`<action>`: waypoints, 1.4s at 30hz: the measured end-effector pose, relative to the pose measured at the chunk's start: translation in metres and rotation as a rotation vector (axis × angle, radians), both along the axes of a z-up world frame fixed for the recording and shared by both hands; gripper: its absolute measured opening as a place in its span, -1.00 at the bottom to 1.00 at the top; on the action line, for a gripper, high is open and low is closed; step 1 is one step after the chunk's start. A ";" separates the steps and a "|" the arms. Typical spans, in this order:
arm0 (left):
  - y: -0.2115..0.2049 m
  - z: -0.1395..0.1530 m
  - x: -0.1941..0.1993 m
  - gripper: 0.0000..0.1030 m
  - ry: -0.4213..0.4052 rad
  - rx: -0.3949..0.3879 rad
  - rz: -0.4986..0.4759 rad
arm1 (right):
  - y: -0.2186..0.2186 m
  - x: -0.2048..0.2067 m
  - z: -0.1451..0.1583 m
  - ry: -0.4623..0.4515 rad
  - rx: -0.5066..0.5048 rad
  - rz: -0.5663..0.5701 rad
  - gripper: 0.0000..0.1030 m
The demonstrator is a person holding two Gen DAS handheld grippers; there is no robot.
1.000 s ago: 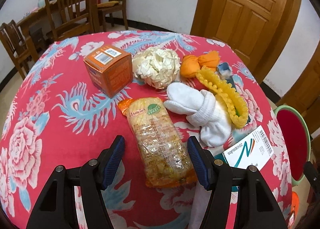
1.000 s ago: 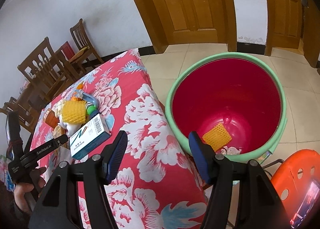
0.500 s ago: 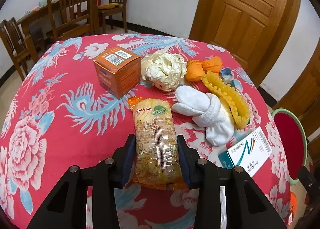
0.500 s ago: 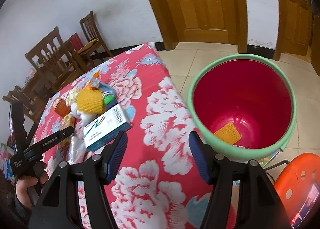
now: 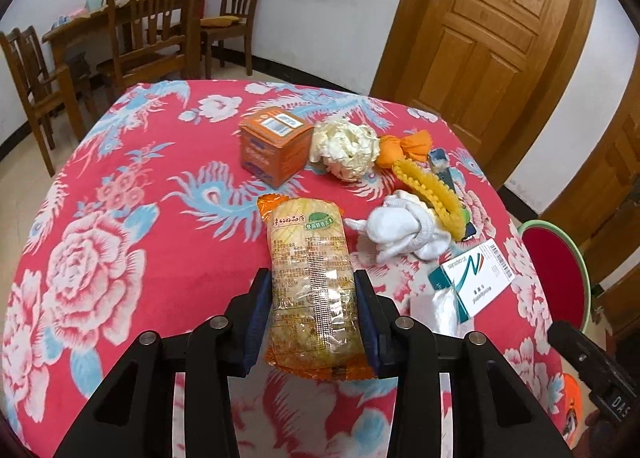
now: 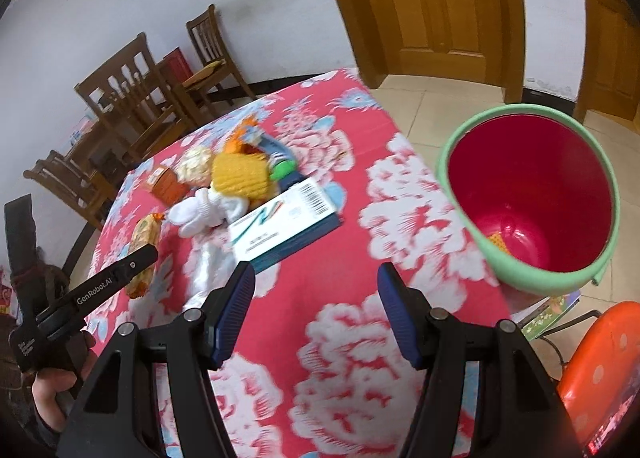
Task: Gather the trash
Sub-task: 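Grasp the clear plastic bag with the right gripper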
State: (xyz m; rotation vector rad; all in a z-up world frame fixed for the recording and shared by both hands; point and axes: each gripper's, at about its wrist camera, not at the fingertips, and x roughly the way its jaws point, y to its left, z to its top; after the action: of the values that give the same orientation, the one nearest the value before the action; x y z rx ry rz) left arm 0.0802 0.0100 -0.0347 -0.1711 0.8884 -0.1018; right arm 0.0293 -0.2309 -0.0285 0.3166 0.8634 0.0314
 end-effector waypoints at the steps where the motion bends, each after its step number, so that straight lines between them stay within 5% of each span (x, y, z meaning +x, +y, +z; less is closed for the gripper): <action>1: 0.003 0.000 -0.002 -0.19 -0.002 -0.005 0.002 | 0.005 0.000 0.000 0.004 0.001 0.009 0.25; 24: 0.045 -0.022 -0.020 -0.19 0.038 -0.011 0.044 | 0.076 0.029 -0.029 0.077 0.019 0.143 0.25; 30: 0.044 -0.023 -0.020 -0.19 0.039 -0.015 0.035 | 0.076 0.040 -0.038 0.089 0.046 0.162 -0.02; 33: 0.044 -0.023 -0.020 -0.19 0.039 -0.015 0.035 | 0.080 0.043 -0.039 0.087 0.078 0.203 -0.41; 42: 0.046 -0.025 -0.020 -0.19 0.043 -0.023 0.038 | 0.099 0.043 -0.018 0.006 0.036 0.246 -0.48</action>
State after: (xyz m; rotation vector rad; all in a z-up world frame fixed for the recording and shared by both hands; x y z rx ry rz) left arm 0.0605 0.0562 -0.0595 -0.2116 0.9268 -0.0733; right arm 0.0725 -0.1324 -0.0462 0.2429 0.9041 0.2751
